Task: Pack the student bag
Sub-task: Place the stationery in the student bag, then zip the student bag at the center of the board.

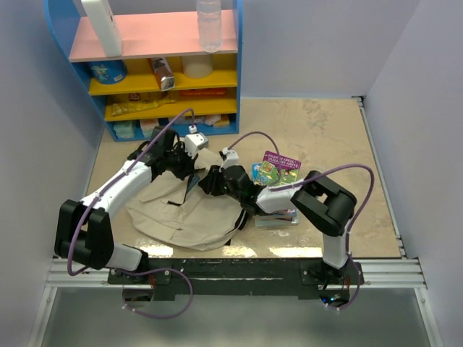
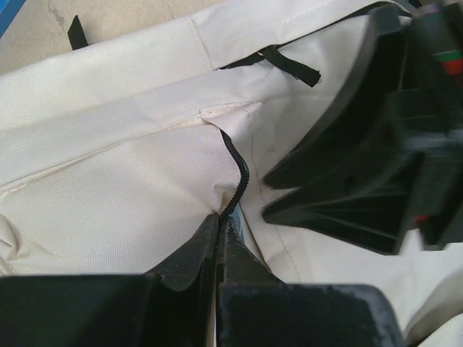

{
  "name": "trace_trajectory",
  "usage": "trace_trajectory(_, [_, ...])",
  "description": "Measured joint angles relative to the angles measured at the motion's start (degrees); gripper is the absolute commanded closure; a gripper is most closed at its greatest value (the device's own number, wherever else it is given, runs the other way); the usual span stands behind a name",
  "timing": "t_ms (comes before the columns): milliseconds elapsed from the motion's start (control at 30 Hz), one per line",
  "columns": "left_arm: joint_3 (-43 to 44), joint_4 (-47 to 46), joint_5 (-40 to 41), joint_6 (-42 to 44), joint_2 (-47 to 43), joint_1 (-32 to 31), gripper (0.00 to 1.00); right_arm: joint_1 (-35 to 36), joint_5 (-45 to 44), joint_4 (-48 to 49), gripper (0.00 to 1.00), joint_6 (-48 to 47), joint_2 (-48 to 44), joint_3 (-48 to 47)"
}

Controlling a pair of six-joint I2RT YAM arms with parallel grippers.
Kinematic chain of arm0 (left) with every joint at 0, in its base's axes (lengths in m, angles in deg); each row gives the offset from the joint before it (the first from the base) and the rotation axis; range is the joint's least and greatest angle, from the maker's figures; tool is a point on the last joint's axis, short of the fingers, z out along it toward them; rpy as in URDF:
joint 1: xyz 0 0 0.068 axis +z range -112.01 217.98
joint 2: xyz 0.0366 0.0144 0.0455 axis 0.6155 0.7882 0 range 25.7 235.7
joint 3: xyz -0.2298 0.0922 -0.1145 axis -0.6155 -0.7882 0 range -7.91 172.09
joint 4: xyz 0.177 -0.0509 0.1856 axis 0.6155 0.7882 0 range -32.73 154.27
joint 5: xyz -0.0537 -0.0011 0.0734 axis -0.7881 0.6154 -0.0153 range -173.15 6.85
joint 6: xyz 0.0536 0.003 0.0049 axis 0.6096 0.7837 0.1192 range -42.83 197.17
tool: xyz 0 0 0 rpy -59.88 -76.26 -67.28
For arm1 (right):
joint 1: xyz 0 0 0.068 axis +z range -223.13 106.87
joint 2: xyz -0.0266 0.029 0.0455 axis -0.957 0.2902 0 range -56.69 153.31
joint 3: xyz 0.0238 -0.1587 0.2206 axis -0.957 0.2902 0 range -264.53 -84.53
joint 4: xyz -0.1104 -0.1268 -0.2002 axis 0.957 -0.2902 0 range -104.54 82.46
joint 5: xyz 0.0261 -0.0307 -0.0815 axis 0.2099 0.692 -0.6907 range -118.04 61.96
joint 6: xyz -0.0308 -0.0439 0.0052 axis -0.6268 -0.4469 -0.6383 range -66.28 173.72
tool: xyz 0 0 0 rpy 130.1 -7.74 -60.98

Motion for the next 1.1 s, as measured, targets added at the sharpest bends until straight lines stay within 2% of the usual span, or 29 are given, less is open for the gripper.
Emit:
trace_trajectory(33, [0.0,0.0,-0.1,0.0,0.0,0.0,0.96,0.0,0.3,-0.3,0.47,-0.5,-1.7,1.9])
trace_trajectory(67, [0.0,0.0,-0.1,0.0,0.0,0.0,0.92,0.0,0.4,-0.8,0.44,-1.0,-3.8,3.7])
trace_trajectory(133, [0.0,-0.1,-0.3,-0.1,0.1,0.0,0.73,0.0,0.2,-1.6,0.41,-2.0,-9.1,7.2])
trace_trajectory(167, [0.0,-0.2,-0.5,-0.3,0.3,0.0,0.58,0.1,0.2,-1.8,0.41,-2.6,-11.4,8.3])
trace_trajectory(267, [0.0,-0.4,-1.1,-0.6,1.1,0.0,0.33,0.4,-0.2,-3.8,0.41,-5.4,-18.5,9.4])
trace_trajectory(367, [0.5,0.4,-1.6,-1.0,1.4,0.2,0.31,0.6,-0.2,-5.2,0.43,-8.2,-21.9,8.9])
trace_trajectory(500, [3.6,3.7,-4.3,-0.4,1.2,2.0,0.30,1.1,0.0,-9.4,0.49,-12.0,-21.4,7.3])
trace_trajectory(633, [5.5,6.8,-6.4,2.8,-1.2,9.2,0.33,1.5,-0.2,-15.3,0.56,-15.1,-18.3,5.1])
trace_trajectory(667, [5.3,7.3,-6.5,4.0,-1.9,10.9,0.33,1.5,-0.2,-16.4,0.56,-15.9,-17.4,4.5])
trace_trajectory(767, [2.5,7.3,-6.3,7.1,-3.2,15.4,0.35,2.1,-0.1,-20.0,0.47,-18.8,-14.5,1.7])
trace_trajectory(933, [-4.5,10.3,-6.4,12.9,-2.2,22.3,0.41,6.6,0.0,-25.7,0.46,-25.8,-13.0,-3.8])
trace_trajectory(1100, [-6.0,16.1,-9.0,20.5,-1.6,30.6,0.45,10.8,1.4,-29.3,0.46,-31.6,-12.9,-10.1])
